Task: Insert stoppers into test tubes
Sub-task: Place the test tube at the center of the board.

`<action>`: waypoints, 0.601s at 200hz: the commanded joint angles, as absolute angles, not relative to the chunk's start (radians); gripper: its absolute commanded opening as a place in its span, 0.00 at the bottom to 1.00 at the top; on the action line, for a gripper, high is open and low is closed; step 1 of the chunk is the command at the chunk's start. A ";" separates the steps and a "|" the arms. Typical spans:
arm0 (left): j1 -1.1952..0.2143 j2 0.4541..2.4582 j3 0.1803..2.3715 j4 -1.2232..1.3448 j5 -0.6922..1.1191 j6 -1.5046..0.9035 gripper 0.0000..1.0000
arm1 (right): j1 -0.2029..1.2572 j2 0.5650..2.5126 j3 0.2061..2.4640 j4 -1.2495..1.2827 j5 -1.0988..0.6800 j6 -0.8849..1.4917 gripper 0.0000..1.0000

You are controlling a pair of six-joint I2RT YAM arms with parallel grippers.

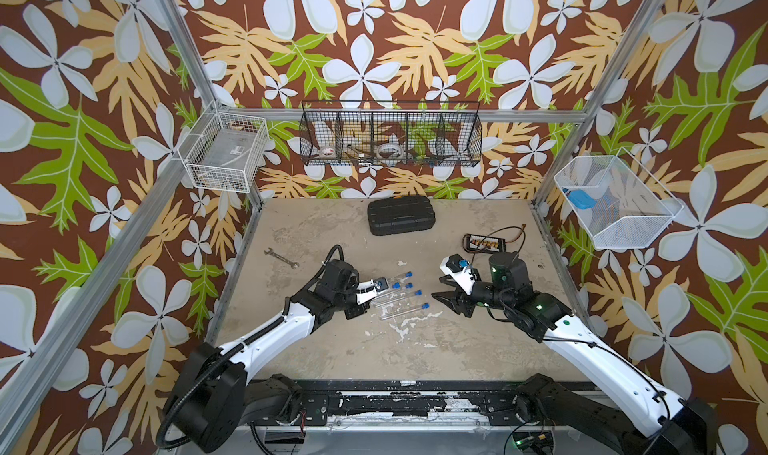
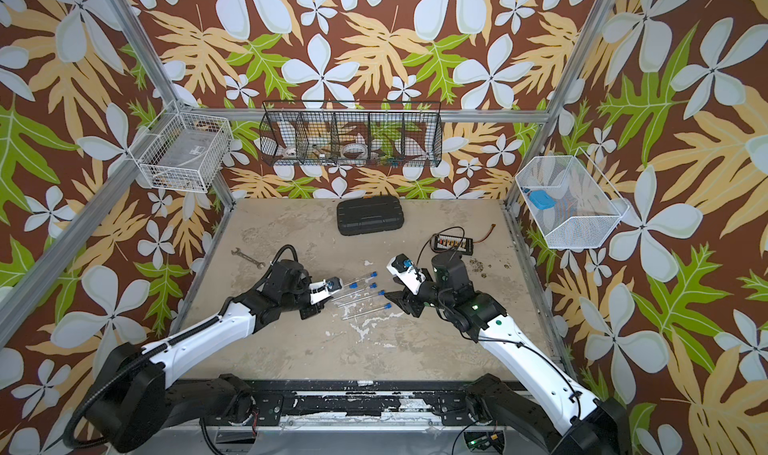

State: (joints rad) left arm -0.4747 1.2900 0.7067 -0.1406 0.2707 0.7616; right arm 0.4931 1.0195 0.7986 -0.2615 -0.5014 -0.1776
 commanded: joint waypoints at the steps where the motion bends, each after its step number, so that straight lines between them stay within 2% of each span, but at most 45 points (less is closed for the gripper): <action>1: -0.421 1.386 0.774 -0.176 0.338 0.769 0.00 | 0.493 1.047 0.810 -0.217 -0.419 -0.071 0.53; 72: -0.379 1.858 1.197 -0.405 0.404 0.830 0.00 | 0.493 1.066 0.834 -0.223 -0.409 -0.096 0.52; 120: -0.379 2.024 1.372 -0.511 0.349 0.738 0.00 | 0.492 1.075 0.835 -0.226 -0.409 -0.104 0.52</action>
